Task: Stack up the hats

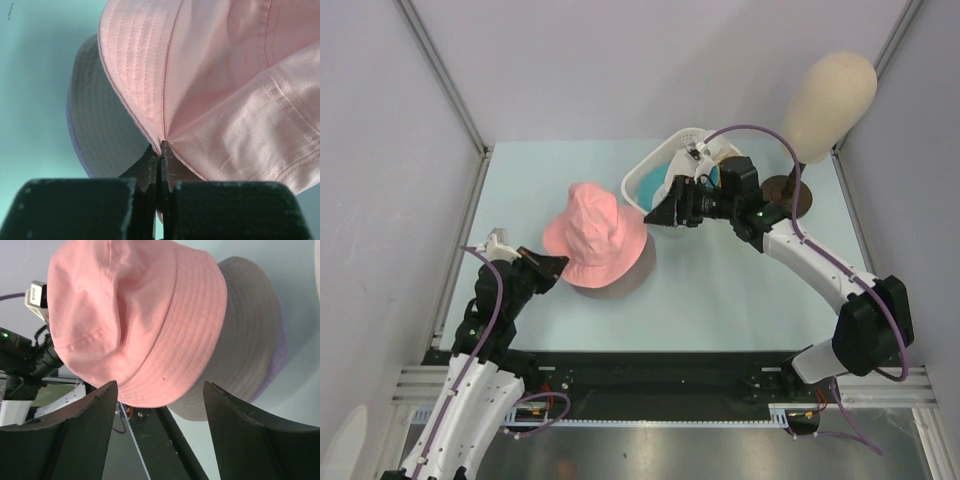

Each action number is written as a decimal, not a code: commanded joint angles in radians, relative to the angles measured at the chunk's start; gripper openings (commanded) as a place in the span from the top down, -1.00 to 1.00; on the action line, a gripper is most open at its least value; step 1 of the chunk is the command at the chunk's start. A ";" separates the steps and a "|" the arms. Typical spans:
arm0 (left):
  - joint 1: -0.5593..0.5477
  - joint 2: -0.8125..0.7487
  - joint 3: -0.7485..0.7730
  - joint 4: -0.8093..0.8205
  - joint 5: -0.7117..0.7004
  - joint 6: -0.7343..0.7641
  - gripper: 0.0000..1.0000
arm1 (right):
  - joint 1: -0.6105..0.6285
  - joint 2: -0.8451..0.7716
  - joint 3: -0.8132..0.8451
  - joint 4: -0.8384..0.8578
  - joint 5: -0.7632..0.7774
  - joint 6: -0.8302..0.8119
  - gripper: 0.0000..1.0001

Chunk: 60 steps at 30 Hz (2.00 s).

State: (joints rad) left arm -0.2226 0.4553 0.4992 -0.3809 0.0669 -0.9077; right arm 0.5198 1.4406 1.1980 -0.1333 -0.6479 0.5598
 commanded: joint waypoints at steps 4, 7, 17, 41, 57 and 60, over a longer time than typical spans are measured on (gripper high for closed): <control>0.008 -0.015 -0.033 0.036 0.040 0.013 0.99 | 0.003 0.108 -0.025 0.285 -0.127 0.100 -0.45; 0.009 -0.015 -0.037 0.039 0.039 0.015 0.99 | 0.009 0.141 -0.029 0.288 -0.124 0.089 -0.44; 0.008 0.008 -0.036 0.059 0.057 0.021 1.00 | 0.031 0.181 -0.012 0.308 -0.159 0.101 -0.43; 0.022 -0.043 0.022 -0.003 -0.035 0.013 -0.39 | 0.039 0.201 0.046 -0.012 -0.067 -0.050 1.00; 0.189 0.048 -0.083 0.327 0.129 -0.085 -0.22 | 0.062 0.219 0.080 -0.115 -0.019 -0.129 1.00; 0.200 0.069 -0.105 0.367 0.157 -0.103 -0.11 | 0.063 0.222 0.089 -0.124 -0.013 -0.133 1.00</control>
State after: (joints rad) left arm -0.0414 0.5014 0.4191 -0.1322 0.1509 -0.9665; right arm 0.5720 1.6623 1.2366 -0.2253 -0.6762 0.4576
